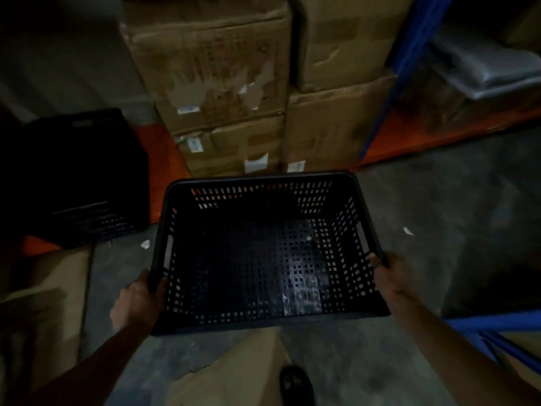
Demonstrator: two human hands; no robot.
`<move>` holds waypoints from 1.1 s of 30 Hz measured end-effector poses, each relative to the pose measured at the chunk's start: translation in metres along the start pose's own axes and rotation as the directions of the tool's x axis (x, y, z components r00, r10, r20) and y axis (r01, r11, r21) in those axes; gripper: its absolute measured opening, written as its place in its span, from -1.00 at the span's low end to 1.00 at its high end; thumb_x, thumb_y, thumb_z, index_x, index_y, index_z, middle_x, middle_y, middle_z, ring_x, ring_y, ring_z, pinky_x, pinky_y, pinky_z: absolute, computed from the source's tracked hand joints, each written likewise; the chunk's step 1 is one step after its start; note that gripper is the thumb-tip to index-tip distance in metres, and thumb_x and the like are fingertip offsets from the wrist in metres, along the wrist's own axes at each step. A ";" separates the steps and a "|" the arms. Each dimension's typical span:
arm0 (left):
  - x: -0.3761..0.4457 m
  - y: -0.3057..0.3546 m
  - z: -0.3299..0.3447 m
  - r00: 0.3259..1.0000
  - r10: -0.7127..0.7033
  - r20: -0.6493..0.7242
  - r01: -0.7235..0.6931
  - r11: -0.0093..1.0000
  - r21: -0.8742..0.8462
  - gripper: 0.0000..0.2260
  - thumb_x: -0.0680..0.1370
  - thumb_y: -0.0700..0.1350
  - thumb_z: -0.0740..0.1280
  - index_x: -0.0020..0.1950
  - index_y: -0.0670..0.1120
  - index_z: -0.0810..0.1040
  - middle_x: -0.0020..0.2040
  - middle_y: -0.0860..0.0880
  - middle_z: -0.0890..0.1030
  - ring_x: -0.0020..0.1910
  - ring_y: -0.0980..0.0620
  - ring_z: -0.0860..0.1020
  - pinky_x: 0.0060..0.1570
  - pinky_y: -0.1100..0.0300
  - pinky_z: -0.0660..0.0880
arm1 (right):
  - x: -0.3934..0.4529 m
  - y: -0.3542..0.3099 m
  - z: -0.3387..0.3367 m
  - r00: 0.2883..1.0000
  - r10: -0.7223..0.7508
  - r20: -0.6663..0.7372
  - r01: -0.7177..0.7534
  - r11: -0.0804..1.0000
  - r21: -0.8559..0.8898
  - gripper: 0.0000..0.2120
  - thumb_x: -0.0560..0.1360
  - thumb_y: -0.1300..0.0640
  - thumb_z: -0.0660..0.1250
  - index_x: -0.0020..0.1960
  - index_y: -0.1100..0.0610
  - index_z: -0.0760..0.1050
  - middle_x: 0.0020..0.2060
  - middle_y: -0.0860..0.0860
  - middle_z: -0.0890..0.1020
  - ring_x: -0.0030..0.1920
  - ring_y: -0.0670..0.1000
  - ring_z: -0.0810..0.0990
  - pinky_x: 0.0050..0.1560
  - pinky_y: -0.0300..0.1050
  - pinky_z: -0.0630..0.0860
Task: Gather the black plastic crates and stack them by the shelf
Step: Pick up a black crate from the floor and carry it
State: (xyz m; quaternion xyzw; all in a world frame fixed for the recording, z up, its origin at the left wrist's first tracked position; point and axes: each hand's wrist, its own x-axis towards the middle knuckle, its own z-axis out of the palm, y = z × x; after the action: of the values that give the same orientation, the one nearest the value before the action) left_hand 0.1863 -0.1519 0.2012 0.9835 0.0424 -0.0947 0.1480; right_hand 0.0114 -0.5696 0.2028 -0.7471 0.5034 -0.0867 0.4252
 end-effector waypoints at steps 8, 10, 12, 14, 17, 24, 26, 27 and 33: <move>0.088 -0.089 0.068 0.994 -0.113 0.001 0.113 0.994 -0.001 -0.62 0.44 0.32 0.09 -0.04 0.04 0.40 -0.18 -0.15 0.62 -0.21 -0.22 0.61 -0.22 -0.07 0.60 | 0.067 -0.048 0.090 0.989 -0.078 0.124 0.082 0.996 -0.029 -0.68 0.52 -0.06 0.23 0.05 0.17 0.54 -0.10 0.21 0.64 -0.03 0.24 0.61 0.03 0.15 0.54; 0.095 -0.089 0.071 0.991 -0.132 -0.004 0.131 0.991 -0.037 -0.61 0.43 0.31 0.09 -0.03 0.03 0.39 -0.17 -0.17 0.61 -0.19 -0.23 0.61 -0.20 -0.10 0.60 | 0.080 -0.057 0.104 0.986 -0.083 0.143 0.090 0.995 -0.046 -0.72 0.52 -0.06 0.24 -0.01 0.15 0.53 -0.14 0.23 0.64 -0.09 0.26 0.62 -0.03 0.18 0.56; 0.103 -0.092 0.078 0.988 -0.157 0.001 0.156 0.983 -0.092 -0.60 0.41 0.32 0.09 -0.02 0.03 0.38 -0.15 -0.19 0.61 -0.18 -0.24 0.61 -0.18 -0.14 0.60 | 0.086 -0.069 0.113 0.982 -0.083 0.169 0.092 0.995 -0.046 -0.76 0.56 0.02 0.23 -0.01 0.19 0.52 -0.18 0.22 0.61 -0.19 0.20 0.58 -0.14 0.03 0.52; 0.108 -0.092 0.080 0.986 -0.166 -0.022 0.161 0.975 -0.154 -0.59 0.40 0.32 0.09 -0.02 0.02 0.38 -0.15 -0.21 0.61 -0.16 -0.26 0.61 -0.17 -0.17 0.59 | 0.095 -0.073 0.119 0.982 -0.091 0.167 0.102 0.993 -0.058 -0.77 0.57 0.03 0.22 -0.01 0.19 0.52 -0.18 0.21 0.59 -0.19 0.17 0.56 -0.15 -0.02 0.47; 0.092 -0.051 0.043 0.986 -0.166 -0.028 0.156 0.961 -0.227 -0.62 0.45 0.24 0.21 0.00 -0.06 0.43 -0.12 -0.24 0.63 -0.12 -0.28 0.62 -0.15 -0.13 0.57 | 0.103 -0.075 0.124 0.980 -0.119 0.159 0.134 0.987 -0.084 -0.75 0.56 0.01 0.23 0.01 0.18 0.54 -0.13 0.21 0.62 -0.09 0.21 0.60 -0.02 0.09 0.53; 0.068 0.009 0.014 0.981 -0.193 0.035 0.196 0.972 -0.127 -0.69 0.57 0.04 0.27 0.10 -0.20 0.45 0.03 -0.29 0.63 0.04 -0.32 0.59 -0.16 0.05 0.33 | 0.118 -0.072 0.118 0.987 -0.092 0.129 0.110 0.985 -0.137 -0.71 0.56 0.04 0.23 0.10 0.24 0.53 0.00 0.29 0.62 0.06 0.30 0.59 0.09 0.20 0.52; 0.067 0.010 0.014 0.982 -0.183 0.041 0.186 0.976 -0.113 -0.70 0.57 0.03 0.27 0.11 -0.20 0.45 0.03 -0.29 0.62 0.05 -0.33 0.58 -0.12 -0.02 0.40 | 0.119 -0.071 0.118 0.988 -0.087 0.129 0.105 0.984 -0.144 -0.72 0.55 0.06 0.24 0.09 0.25 0.53 0.00 0.31 0.62 0.06 0.32 0.59 0.08 0.22 0.52; 0.068 0.010 0.013 0.983 -0.177 0.042 0.180 0.978 -0.108 -0.70 0.57 0.02 0.27 0.12 -0.20 0.44 0.03 -0.29 0.62 0.04 -0.33 0.58 -0.10 -0.05 0.43 | 0.120 -0.070 0.118 0.988 -0.089 0.127 0.108 0.984 -0.145 -0.72 0.55 0.07 0.24 0.09 0.26 0.53 0.00 0.31 0.62 0.06 0.32 0.59 0.08 0.22 0.52; 0.071 0.004 0.014 0.986 -0.165 0.034 0.167 0.982 -0.087 -0.74 0.56 -0.02 0.28 0.12 -0.18 0.44 0.01 -0.31 0.63 0.03 -0.35 0.58 -0.06 -0.09 0.47 | 0.122 -0.075 0.119 0.982 -0.050 0.180 0.076 0.987 -0.140 -0.72 0.58 0.10 0.20 0.15 0.28 0.48 -0.04 0.19 0.58 0.00 0.22 0.57 0.05 0.07 0.50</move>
State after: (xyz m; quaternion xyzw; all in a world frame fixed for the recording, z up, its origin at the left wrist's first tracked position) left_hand 0.2534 -0.1560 0.1754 0.9676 0.1266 -0.1179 0.1841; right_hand 0.1870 -0.5950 0.1461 -0.7965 0.4450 0.0035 0.4092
